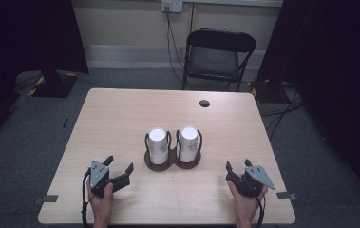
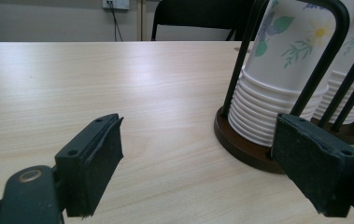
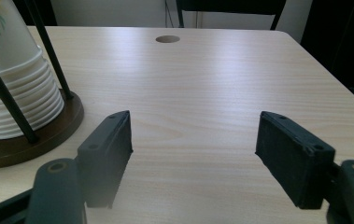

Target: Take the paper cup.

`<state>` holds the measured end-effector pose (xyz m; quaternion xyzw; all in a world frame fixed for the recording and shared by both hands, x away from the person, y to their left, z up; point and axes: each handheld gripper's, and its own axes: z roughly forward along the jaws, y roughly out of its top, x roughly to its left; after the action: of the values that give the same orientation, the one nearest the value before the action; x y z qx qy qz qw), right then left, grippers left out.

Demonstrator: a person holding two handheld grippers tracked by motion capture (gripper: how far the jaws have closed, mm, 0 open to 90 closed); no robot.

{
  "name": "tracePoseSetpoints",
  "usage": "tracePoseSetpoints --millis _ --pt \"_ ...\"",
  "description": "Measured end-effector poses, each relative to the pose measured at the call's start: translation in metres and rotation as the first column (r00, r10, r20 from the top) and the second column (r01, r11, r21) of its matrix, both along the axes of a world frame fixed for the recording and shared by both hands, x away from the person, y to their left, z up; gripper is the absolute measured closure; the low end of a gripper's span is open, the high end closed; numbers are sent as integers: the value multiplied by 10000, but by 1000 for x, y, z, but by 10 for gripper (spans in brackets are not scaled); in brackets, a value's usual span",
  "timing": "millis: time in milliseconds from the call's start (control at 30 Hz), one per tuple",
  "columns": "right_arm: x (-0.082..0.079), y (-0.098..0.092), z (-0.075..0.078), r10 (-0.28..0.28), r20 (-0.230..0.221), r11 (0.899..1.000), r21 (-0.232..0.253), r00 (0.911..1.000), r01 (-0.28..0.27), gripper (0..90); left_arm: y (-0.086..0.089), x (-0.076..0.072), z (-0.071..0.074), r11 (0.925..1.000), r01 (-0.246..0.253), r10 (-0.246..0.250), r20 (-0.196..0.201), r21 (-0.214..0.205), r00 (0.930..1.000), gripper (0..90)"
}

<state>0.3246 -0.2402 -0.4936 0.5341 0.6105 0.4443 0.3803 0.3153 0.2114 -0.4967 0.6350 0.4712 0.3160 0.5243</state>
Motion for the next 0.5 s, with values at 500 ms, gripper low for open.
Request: tracePoseSetpoints --millis 500 --pt "0 2 0 -1 -37 9998 -174 10000 0 267 -3 1 1 9993 233 -222 -385 288 9990 169"
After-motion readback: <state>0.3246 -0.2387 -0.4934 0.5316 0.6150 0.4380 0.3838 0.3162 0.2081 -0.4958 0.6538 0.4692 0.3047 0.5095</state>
